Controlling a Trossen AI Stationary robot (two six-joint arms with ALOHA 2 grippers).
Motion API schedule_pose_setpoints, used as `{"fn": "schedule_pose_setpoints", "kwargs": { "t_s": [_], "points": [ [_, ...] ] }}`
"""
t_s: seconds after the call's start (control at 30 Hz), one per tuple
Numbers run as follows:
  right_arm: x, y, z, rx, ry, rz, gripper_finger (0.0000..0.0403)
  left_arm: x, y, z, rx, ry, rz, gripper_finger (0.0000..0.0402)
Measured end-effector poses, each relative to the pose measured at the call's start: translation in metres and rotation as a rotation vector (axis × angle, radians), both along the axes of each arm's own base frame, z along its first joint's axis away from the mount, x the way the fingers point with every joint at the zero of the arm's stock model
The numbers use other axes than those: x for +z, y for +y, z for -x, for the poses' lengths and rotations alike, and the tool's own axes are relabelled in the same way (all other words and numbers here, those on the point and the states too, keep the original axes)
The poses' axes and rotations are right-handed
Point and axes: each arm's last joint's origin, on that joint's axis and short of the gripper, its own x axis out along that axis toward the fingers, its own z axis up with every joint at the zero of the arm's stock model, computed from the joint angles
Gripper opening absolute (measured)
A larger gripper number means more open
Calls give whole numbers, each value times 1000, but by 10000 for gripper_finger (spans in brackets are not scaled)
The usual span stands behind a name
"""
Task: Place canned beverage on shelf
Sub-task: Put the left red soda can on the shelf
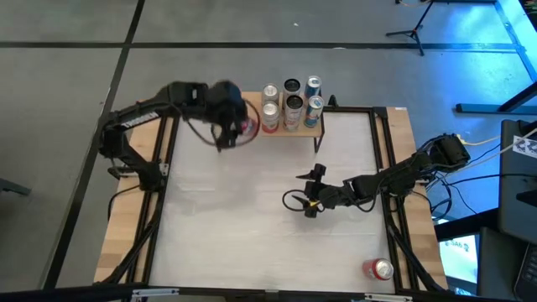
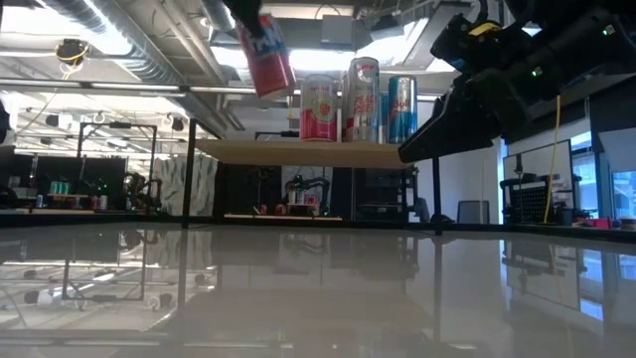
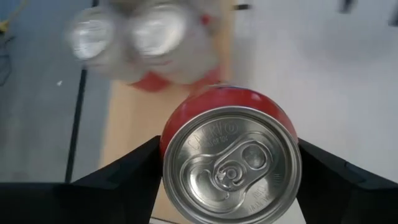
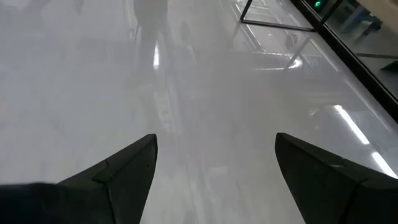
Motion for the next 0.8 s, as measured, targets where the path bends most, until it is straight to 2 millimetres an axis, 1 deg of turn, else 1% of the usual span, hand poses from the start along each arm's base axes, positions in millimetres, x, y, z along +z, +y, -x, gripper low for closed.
{"fn": "schedule_pose_setpoints", "kwargs": {
  "t_s": [0.07,0.17,0.27,0.37,0.5,0.6,0.7,0.8],
  "points": [
    [0,-1,0,-20,-3,15,321,0,15,4,9,-7,19,284],
    [0,-2,1,-51,1,48,321,-4,36,6,17,2,64,284],
    [0,-4,2,-81,6,90,321,-12,55,0,33,45,66,284],
    [0,-7,1,-110,3,113,321,-13,75,-9,54,63,54,284],
    [0,-15,-1,-125,8,96,321,-16,95,-21,62,118,64,284],
    [-2,-19,-2,-99,24,50,321,-18,109,-29,65,153,84,284],
    [-3,-21,-2,-77,42,13,321,-18,122,-31,73,167,81,284],
    [-4,-20,-2,-71,50,11,321,-21,134,-30,76,183,75,284]
  ]
}}
